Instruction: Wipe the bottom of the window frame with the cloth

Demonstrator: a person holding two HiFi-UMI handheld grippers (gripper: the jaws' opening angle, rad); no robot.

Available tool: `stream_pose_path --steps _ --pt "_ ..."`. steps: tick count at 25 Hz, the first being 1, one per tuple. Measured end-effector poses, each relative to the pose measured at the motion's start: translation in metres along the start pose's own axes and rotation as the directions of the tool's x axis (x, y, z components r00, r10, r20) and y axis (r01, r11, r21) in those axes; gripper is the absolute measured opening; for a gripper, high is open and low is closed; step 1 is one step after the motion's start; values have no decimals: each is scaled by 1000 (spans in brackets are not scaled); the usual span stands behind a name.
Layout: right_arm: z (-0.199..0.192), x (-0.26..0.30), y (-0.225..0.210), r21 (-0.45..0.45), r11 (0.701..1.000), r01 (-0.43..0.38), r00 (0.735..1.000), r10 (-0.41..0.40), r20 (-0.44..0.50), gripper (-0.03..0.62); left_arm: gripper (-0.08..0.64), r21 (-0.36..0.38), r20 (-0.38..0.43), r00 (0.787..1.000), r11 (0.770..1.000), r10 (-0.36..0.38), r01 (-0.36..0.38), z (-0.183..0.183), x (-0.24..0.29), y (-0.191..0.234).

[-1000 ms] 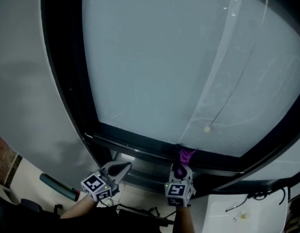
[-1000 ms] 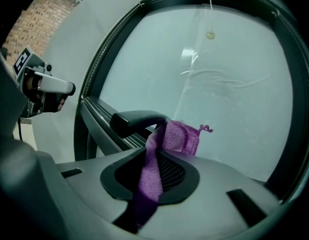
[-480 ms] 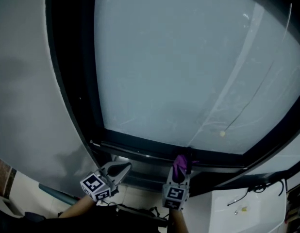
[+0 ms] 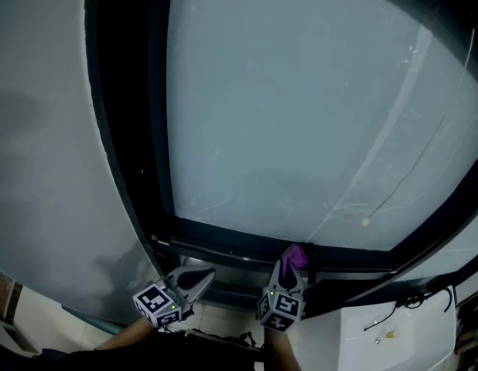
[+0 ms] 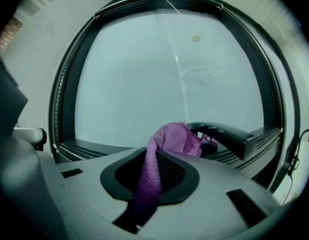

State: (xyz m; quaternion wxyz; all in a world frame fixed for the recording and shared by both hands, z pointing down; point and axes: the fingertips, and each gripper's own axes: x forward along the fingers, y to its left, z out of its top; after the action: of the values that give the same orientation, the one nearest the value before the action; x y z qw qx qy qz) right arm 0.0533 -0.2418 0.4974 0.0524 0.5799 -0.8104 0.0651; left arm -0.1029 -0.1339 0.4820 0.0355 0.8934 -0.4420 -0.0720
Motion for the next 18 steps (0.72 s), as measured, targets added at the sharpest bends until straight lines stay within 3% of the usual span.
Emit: stream_pose_path --steps 10,18 --pt "31 27 10 -41 999 -21 1000 21 6 67 0 4 35 998 999 51 -51 9 -11 21" --pt "26 53 27 -93 986 -136 985 125 -115 67 0 16 72 990 993 118 -119 18 -20 34"
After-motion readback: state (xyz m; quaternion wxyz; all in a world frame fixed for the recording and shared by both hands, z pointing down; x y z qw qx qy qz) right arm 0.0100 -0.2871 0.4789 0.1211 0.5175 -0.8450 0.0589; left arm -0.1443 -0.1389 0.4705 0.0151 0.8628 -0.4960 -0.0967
